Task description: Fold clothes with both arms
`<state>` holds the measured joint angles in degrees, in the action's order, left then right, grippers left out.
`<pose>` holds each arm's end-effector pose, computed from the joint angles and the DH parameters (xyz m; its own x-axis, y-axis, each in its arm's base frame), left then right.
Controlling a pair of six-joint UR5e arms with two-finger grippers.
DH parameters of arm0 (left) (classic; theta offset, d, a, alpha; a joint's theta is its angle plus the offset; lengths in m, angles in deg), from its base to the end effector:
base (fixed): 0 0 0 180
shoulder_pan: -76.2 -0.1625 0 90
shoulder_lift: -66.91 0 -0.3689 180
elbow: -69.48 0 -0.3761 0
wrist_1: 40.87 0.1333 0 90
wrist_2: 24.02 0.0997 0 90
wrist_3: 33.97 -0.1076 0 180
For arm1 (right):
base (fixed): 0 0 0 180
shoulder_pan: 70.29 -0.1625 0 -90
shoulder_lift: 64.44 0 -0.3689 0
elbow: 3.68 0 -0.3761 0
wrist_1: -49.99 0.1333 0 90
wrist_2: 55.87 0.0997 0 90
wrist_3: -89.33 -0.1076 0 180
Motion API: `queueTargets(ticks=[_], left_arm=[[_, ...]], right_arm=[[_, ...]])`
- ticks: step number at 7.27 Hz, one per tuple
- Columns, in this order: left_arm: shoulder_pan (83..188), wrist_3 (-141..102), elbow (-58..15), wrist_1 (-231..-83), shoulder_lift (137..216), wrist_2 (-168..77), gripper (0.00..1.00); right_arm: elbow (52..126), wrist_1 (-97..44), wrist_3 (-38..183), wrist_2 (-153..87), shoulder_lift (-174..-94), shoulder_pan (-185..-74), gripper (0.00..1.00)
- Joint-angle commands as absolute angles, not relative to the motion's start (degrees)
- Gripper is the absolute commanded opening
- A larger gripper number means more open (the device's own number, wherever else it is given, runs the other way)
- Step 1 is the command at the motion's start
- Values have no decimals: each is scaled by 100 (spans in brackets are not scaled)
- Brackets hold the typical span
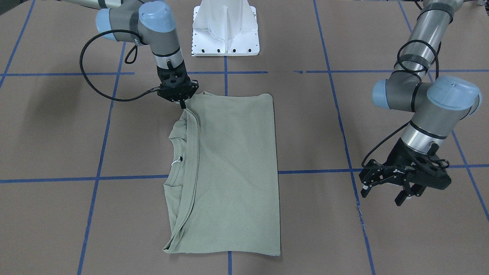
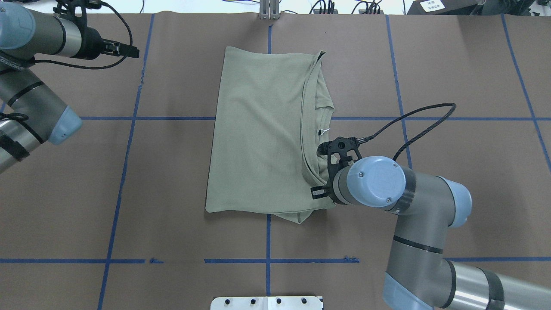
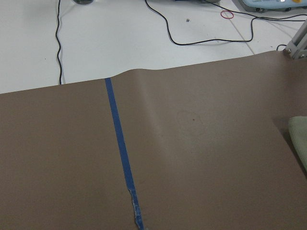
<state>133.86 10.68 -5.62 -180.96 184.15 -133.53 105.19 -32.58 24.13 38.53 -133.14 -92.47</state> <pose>0.2774 -0.6201 0.3687 0.6279 0.2618 -0.7329 0.2722 0.8083 0.5220 -0.4786 -0.3302 0.2623 0.7027 -0.1652 0.6921 -0.0322 0.9643 0.2628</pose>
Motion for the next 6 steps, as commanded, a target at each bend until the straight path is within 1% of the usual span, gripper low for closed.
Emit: queueTargets(ticks=[1,2,3,4,5,6], left_arm=[[13386,1068,-558,-18096,18415,-13353,100],[13360,1068,-540,-18096,18415,-13353,100],[13342,1068,-540,-18096,18415,-13353,100],[13342,1068,-540,-18096,18424,-13353,100],[13342,1068,-566,-18096,18424,-13353,100],[13333,1076,-654,-18079,18415,-13396,100]], right_arm=[[10759,-3253,1093,3372,-13633,-8913,0],[10794,-3245,397,3038,-13625,-8649,0],[10803,-3245,-62,2730,-13633,-8438,14],[10803,-3219,-67,2684,-13634,-8427,99],[10803,-3192,-15,2744,-13547,-8427,100],[10960,-3122,204,2762,-13528,-8575,100]])
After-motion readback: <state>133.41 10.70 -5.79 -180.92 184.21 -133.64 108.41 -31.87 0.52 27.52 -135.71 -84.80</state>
